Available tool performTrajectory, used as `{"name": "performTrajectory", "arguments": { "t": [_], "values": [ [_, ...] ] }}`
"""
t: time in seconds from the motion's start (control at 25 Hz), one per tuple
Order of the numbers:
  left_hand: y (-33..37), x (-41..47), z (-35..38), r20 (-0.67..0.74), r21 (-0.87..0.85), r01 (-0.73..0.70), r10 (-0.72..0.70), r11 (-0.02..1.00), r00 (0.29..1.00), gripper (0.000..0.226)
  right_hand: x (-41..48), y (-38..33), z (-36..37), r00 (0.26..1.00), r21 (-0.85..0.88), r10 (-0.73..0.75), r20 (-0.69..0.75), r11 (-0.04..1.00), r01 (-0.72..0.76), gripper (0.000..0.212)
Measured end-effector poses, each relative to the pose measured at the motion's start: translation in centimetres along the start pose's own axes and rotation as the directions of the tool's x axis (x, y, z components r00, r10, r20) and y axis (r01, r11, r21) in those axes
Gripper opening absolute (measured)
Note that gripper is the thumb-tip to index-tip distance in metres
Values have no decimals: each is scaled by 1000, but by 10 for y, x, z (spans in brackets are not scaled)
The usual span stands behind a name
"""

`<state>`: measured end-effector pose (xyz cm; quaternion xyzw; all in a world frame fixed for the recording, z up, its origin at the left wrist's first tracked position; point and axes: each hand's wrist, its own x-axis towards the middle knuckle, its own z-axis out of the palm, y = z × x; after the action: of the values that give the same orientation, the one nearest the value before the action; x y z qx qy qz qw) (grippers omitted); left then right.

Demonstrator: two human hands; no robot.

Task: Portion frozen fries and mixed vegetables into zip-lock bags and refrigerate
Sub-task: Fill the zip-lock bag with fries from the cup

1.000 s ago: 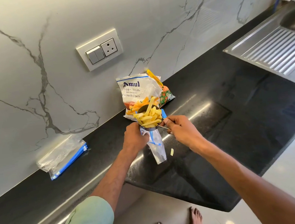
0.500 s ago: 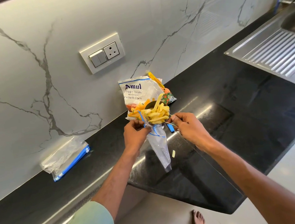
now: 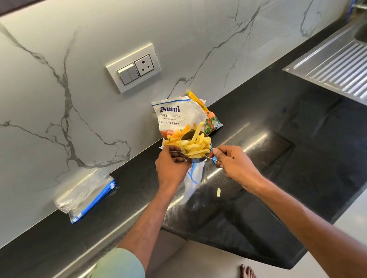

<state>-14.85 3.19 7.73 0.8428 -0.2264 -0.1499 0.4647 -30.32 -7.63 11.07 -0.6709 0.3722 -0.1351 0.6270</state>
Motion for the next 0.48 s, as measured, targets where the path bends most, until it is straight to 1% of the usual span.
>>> {"name": "performTrajectory", "arguments": {
  "t": [0.16,0.28,0.36,0.48],
  "values": [
    [-5,0,3,-30,-8,49,-49,999,998,28,5,10,-2,999,-97,-11,-46,995,7,32],
    [-5,0,3,-76,-39,85,-87,996,993,18,5,15,-1,999,-150,-19,-51,989,11,32],
    [-1,-1,3,-106,-80,100,-108,992,988,17,5,21,0,998,-182,-19,-56,983,8,31],
    [2,0,3,-148,-81,90,-102,993,984,16,4,26,4,998,-225,-9,-68,974,-7,30]
  ]
}}
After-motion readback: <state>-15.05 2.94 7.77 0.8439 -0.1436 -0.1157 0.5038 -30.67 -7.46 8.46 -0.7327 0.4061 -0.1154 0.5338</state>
